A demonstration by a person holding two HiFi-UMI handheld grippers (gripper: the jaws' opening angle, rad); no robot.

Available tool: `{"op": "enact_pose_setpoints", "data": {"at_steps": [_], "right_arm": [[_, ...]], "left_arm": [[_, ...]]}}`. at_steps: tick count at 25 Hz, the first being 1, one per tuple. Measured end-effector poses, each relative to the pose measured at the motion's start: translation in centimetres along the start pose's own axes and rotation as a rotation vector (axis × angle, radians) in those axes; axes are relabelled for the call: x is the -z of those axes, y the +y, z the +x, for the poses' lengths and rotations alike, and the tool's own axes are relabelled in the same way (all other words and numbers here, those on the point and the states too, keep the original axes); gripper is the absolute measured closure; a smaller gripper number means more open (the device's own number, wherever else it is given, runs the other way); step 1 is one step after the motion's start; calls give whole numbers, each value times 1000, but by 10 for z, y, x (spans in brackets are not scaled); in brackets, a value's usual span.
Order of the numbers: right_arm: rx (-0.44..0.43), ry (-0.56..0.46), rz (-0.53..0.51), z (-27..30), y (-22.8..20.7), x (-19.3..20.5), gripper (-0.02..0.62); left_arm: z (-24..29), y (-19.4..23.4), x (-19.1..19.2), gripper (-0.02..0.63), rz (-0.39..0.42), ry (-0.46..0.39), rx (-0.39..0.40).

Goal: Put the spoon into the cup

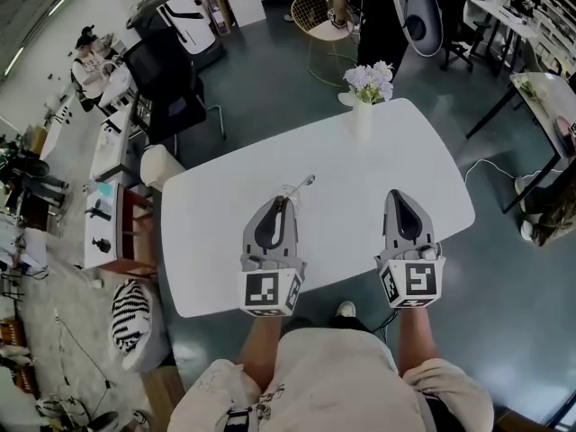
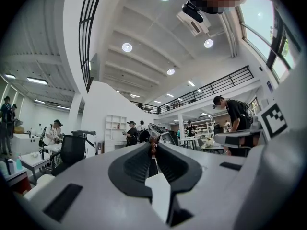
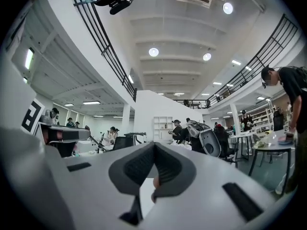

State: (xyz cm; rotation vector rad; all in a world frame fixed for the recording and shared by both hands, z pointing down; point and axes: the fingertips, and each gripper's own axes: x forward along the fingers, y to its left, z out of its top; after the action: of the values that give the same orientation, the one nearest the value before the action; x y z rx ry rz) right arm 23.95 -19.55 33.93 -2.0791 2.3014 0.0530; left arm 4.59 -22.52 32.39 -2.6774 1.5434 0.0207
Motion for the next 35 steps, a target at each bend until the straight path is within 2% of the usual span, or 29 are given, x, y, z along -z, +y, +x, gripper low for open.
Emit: {"op": "enact_pose_setpoints", "data": {"at_steps": [5,12,20,35], "right_arm": [[-67,29,31,26,-1,17,607],[-160,97,33,82,32,46,607],[-205,153,19,131,64,74,607],[-262,339,7,186,120,161,607]], "left_arm": [[9,10,16,566,-17,37,-68],[28,56,56,565,-71,108,-141],[43,97,114,565,-152,198,-159],[56,146,243,565,-352,412,-146]]}}
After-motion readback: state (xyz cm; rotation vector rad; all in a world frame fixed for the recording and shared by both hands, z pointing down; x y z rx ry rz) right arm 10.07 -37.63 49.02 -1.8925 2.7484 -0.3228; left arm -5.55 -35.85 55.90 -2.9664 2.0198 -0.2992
